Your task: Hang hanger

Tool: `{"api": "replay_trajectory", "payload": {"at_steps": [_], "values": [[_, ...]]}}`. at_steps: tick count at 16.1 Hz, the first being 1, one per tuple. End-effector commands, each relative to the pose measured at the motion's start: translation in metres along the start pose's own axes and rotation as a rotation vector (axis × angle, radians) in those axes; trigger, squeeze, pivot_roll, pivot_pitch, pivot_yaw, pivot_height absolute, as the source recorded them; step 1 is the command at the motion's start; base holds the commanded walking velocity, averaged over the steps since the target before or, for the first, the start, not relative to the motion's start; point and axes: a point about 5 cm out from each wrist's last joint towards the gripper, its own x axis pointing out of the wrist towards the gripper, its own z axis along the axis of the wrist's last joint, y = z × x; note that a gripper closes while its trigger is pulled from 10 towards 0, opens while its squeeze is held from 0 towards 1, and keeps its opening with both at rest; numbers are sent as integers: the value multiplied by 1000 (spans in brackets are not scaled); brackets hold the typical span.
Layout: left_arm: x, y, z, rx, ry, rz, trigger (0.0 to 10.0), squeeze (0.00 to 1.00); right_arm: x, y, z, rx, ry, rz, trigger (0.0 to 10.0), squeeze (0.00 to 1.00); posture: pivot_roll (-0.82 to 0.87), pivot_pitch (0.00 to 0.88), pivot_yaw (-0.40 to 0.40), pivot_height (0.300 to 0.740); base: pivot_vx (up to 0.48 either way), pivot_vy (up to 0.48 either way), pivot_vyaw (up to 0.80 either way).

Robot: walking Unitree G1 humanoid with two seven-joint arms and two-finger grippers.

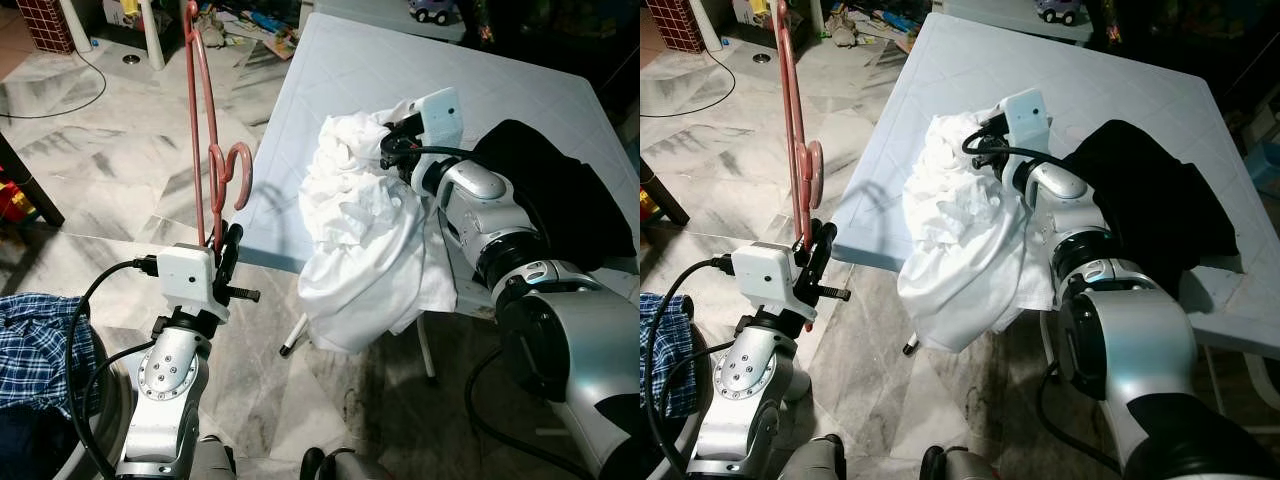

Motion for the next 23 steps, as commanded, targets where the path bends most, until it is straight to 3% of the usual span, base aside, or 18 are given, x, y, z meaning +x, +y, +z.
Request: {"api": "replay_trajectory", "payload": {"at_steps": [1,2,4,10,15,17,19,23], "values": [[3,9,-13,-19,57,-9,10000,0,-17,-8,-26,153,-118,-138,10000,1000,224,88,-112,740,0,0,0],[6,18,-21,-20,99,-17,10000,0,-32,-12,-47,214,-155,-245,10000,1000,217,78,-97,740,0,0,0],[11,20,-24,-11,123,-63,10000,0,-42,-15,-60,253,-162,-310,10000,1000,197,63,-59,740,0,0,0],[20,17,-32,9,146,-154,10000,0,-65,-9,-86,256,-162,-352,10000,1000,159,47,2,740,0,0,0],[15,16,-37,8,135,-133,10000,0,-68,-23,-58,130,-174,-181,10000,1000,161,28,-32,740,0,0,0],[11,14,-41,2,142,-129,10000,0,-71,-17,-53,118,-153,-12,10000,1000,167,18,-49,740,0,0,0],[6,14,-45,-6,155,-127,10000,0,-92,-14,-73,102,-9,147,10000,1000,172,16,-55,740,0,0,0],[2,16,-47,-5,163,-118,10000,0,-115,-27,-91,97,118,138,10000,1000,160,25,-50,740,0,0,0]]}}
